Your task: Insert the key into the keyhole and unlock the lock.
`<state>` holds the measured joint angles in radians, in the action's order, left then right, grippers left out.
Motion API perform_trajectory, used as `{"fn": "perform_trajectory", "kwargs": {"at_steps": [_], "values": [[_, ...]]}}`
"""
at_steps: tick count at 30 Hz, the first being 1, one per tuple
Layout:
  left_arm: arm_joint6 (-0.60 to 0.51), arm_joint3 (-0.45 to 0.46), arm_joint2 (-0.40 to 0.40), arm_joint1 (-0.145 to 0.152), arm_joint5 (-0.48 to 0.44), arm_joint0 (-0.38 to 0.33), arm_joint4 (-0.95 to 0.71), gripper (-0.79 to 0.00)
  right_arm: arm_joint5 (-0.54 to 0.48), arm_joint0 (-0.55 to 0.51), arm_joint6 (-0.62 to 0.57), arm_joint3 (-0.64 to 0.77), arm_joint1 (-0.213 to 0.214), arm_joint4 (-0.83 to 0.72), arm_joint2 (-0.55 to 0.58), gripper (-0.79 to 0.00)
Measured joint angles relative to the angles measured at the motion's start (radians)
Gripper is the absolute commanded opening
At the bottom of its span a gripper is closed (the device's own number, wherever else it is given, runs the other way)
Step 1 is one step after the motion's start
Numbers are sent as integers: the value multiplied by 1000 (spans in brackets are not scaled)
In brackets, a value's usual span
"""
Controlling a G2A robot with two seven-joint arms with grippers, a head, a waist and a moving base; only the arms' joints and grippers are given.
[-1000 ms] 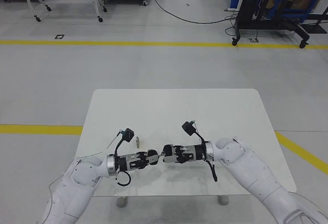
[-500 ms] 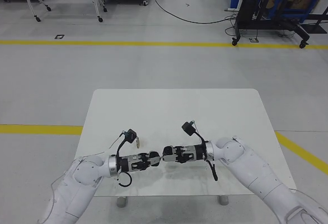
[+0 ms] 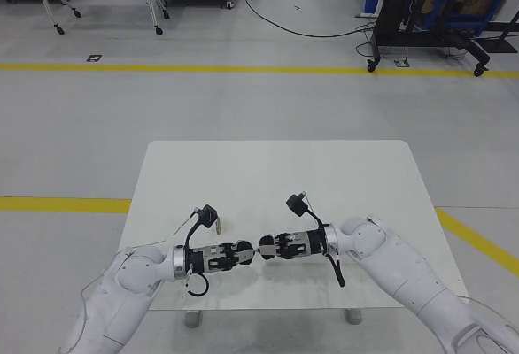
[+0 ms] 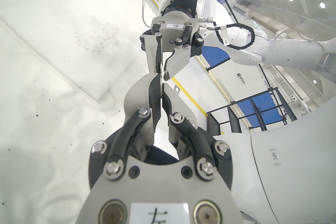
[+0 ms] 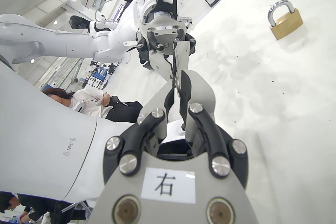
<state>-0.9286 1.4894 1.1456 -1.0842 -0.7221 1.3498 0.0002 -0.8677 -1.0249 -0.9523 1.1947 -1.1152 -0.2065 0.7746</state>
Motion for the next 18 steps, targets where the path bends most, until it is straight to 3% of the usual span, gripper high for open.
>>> {"fn": "perform_trajectory", "kwargs": {"at_steps": [4,5,6,13,18], "values": [[9,1,-2,3,-3,0,0,-785,-8,1,8,2,5,1,-1,-785],[14,1,-2,4,-3,1,-1,-493,-10,1,10,3,6,1,-2,-785],[20,2,-2,4,-5,2,-1,0,-12,1,12,4,7,2,-2,-785],[106,-12,17,6,-18,8,-61,0,-49,-1,52,-7,15,17,22,-785],[187,-26,42,6,-47,16,-103,0,-110,-37,131,-4,37,44,99,-785]]}}
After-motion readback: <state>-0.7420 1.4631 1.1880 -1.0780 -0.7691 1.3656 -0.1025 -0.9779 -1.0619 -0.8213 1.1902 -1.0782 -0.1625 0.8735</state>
